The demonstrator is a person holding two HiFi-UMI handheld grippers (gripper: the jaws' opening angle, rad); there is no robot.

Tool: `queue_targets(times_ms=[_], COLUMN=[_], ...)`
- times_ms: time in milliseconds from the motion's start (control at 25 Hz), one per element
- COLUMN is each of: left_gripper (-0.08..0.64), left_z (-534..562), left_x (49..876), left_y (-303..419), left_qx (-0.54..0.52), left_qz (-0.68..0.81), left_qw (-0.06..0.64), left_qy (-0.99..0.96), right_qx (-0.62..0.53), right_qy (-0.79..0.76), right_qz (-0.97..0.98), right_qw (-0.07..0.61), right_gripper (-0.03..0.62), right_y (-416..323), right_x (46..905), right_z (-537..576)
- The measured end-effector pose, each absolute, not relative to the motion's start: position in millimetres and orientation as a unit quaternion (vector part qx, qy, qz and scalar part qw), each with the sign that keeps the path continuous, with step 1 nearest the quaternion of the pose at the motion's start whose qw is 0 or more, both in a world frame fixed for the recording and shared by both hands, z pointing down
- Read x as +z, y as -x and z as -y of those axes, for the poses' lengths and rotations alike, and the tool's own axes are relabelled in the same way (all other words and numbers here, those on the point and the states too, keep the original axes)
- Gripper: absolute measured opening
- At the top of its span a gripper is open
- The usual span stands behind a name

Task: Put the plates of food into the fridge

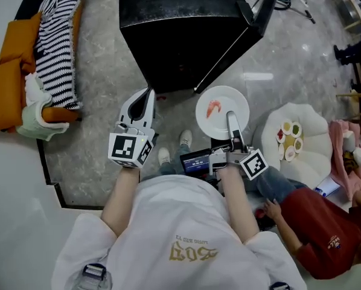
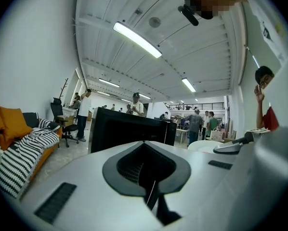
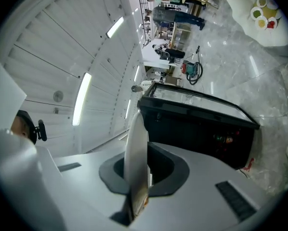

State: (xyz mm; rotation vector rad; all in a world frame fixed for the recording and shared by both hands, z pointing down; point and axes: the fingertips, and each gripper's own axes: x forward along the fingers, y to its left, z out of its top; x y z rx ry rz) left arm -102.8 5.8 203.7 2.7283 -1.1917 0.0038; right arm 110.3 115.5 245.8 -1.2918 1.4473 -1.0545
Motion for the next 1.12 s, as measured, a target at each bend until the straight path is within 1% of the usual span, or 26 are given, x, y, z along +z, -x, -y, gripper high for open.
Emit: queue_targets(times_ms=[280,520,1120], left_gripper=[0.005,0.005,0.005], left_z=[10.8,21.8,40.8], left_x=[205.2,203.2,227.2], left_y=[86.4,79.2,70.8], left_qx=[0.012,0.017,0.029], left_qz=[0.428,0.457,0.464], left_qw=[0.074,0.053,0.054], left_qy=[-0.901,-0.888,-0.884], right_qx=[-0.448,-0.455,-0.484], right_qy=[0.493,0.479,0.450], right_qz=[-0.598,-0.622,-0.629], right_qw=[0.446,0.420,0.410], right_gripper=[0.017,0.017,0.017], right_y=[-125.2,-131.7,-122.4], right_x=[249.1,254.5,268.4], right_z=[-84.1,-59.5,-30.4])
